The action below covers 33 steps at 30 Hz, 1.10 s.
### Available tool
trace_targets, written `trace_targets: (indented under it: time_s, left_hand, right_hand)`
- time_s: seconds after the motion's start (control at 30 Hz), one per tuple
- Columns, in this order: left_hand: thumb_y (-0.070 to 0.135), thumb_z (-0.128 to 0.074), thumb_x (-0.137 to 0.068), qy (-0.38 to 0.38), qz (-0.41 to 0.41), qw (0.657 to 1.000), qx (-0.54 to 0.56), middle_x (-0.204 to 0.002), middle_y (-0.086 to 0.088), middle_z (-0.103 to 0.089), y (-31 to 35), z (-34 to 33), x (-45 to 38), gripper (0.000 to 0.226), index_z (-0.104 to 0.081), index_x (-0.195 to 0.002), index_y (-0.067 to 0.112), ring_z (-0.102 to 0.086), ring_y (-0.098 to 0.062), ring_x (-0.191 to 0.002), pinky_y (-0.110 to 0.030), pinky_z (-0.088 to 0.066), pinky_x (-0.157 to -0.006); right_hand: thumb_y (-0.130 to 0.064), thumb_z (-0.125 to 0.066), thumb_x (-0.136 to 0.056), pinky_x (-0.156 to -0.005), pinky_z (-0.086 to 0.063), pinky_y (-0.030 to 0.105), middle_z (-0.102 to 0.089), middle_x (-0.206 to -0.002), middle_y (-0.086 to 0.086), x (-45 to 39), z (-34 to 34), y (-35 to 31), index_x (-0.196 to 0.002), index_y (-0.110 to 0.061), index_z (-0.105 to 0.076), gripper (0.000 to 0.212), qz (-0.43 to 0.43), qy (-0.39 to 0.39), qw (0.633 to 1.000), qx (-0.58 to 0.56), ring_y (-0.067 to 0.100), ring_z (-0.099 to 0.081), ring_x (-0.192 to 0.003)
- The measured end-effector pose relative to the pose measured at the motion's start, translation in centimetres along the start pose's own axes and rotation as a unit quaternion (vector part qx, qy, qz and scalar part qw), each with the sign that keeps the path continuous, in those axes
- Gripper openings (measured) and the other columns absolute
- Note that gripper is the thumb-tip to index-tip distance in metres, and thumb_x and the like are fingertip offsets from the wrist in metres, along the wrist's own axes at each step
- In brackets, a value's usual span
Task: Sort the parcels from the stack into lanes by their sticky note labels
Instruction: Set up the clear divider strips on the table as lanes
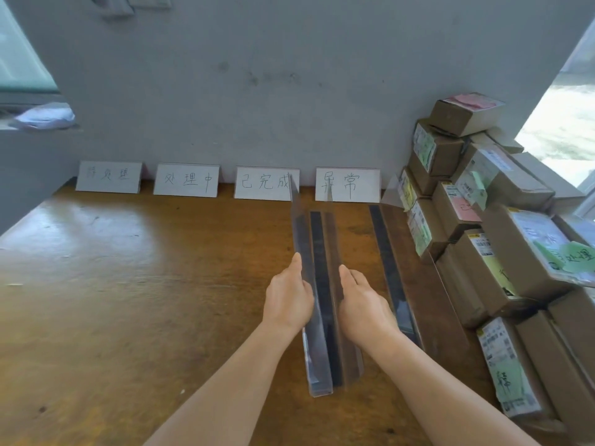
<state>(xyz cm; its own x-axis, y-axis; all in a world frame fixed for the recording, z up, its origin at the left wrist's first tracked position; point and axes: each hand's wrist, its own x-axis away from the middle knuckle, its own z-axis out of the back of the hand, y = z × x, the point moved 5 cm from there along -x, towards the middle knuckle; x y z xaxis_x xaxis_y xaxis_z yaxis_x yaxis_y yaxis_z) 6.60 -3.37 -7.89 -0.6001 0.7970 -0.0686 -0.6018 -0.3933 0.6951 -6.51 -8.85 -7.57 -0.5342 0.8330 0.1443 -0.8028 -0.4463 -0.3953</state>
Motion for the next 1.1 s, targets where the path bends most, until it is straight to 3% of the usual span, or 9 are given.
trace_targets:
  time_s: [0.23,0.57,0.87,1.1]
  left_hand:
    - [0.015,-0.044,-0.098,0.024,0.049,0.998,-0.033,-0.126,-0.003,-0.059,-2.6,2.7,-0.9,0.057,-0.022,-0.150,0.019,-0.059,-0.015,-0.103,-0.019,-0.041,-0.074]
    - [0.017,-0.044,-0.098,0.012,0.074,0.996,-0.042,-0.118,0.002,-0.062,-4.2,3.7,-1.8,0.058,-0.020,-0.150,0.024,-0.050,-0.004,-0.075,-0.012,-0.037,-0.057]
    - [0.018,-0.046,-0.098,0.002,0.062,0.998,-0.017,-0.118,0.003,-0.060,-4.3,3.3,-2.0,0.058,-0.022,-0.150,0.024,-0.051,-0.004,-0.082,-0.017,-0.040,-0.067]
    - [0.018,-0.046,-0.098,-0.004,0.051,0.999,-0.014,-0.120,0.002,-0.060,-4.7,3.6,-2.0,0.058,-0.020,-0.151,0.022,-0.055,-0.005,-0.086,-0.018,-0.040,-0.066]
  right_hand:
    - [-0.004,-0.048,-0.091,-0.073,-0.042,0.024,-0.018,-0.154,0.000,-1.1,-0.8,-1.8,-0.152,-0.019,-0.010,0.074,-0.001,0.020,1.000,0.020,0.022,-0.056,-0.108]
    - [-0.003,-0.052,-0.089,-0.067,-0.042,0.024,-0.022,-0.152,0.002,-3.8,-1.5,-3.2,-0.151,-0.018,-0.011,0.076,-0.011,0.039,0.999,0.023,0.022,-0.058,-0.104]
    - [-0.003,-0.056,-0.088,-0.067,-0.041,0.023,-0.027,-0.150,0.004,-4.7,-1.1,-3.4,-0.151,-0.017,-0.015,0.076,-0.023,0.053,0.998,0.024,0.021,-0.057,-0.105]
    - [0.000,-0.058,-0.085,-0.055,-0.038,0.021,-0.029,-0.144,0.005,-5.1,-1.0,-3.1,-0.150,-0.014,-0.016,0.079,-0.037,0.053,0.998,0.027,0.011,-0.042,-0.074]
